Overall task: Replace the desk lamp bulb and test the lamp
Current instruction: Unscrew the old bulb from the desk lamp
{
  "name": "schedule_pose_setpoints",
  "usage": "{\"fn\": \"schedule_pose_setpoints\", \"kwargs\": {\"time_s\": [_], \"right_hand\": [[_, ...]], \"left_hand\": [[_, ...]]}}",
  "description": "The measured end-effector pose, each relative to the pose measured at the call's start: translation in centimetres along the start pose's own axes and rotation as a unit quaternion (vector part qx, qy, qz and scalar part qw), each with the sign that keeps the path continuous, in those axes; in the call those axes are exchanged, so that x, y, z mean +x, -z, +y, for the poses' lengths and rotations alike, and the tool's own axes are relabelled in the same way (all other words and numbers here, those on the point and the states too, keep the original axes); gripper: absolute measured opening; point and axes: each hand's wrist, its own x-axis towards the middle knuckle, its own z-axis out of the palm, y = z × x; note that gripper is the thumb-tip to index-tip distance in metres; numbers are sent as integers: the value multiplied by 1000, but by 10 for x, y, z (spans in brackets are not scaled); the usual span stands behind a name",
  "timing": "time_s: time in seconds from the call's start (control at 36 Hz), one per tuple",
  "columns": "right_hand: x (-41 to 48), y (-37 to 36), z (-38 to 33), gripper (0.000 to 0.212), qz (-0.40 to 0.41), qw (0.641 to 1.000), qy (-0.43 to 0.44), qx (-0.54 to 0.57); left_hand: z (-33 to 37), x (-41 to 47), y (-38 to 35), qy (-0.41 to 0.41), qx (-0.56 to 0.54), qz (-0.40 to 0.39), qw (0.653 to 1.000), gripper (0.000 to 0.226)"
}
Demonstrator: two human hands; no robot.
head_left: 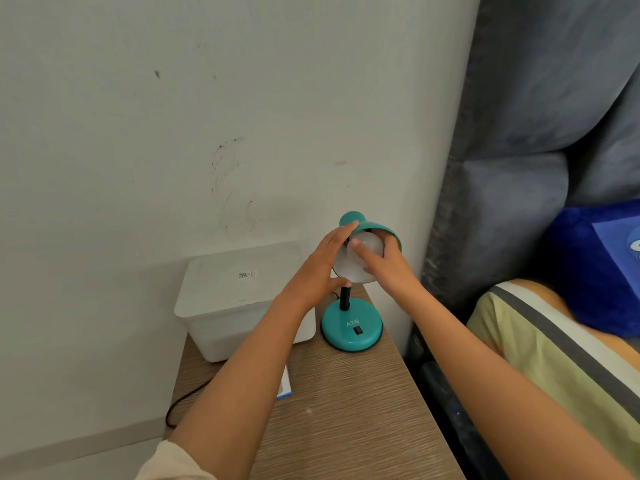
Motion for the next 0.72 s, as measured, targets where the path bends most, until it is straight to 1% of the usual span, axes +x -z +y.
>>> {"fn": "schedule_pose_setpoints", "kwargs": {"time_s": [0.06,0.14,0.19,0.25,0.28,0.33,0.39,0.47,0.53,0.56,0.64,0.67,0.72], "right_hand": [[0,-1,-2,56,-12,998,-28,47],[1,-3,-2,56,-1,1000,-23,1],[1,-4,-1,59,0,999,-31,24],[3,-3,2,60,-6,996,-73,54],[3,-2,0,59,-4,995,-84,51],[3,-1,-3,54,6,998,-57,-30],[4,-1,-1,52,23,993,11,-112],[2,-1,2,56,34,981,70,-178],[3,-3,4,57,35,982,68,-172],[2,-3,2,58,33,987,50,-151],[4,-2,-3,62,2,998,-61,-23],[3,-1,-5,61,2,998,-64,-18],[1,-2,-7,58,18,997,-21,-78]], "left_hand": [[-1,1,-1,-1,2,2,1000,99],[-2,1,-2,3,1,2,1000,100],[-3,0,-2,6,1,2,1000,100],[-2,1,-1,2,1,3,1000,100],[-2,1,-1,-1,2,4,1000,100],[-2,1,-2,-4,2,5,1000,100],[-3,1,-2,-4,0,6,1000,101],[-5,1,-2,-2,0,3,1000,103],[-5,1,-2,0,0,4,1000,103],[-5,2,-2,1,-1,5,1000,102],[-4,1,-2,-1,2,6,1000,101],[-4,1,-2,-1,4,5,1000,101],[-3,1,-2,-2,3,3,1000,102]]}}
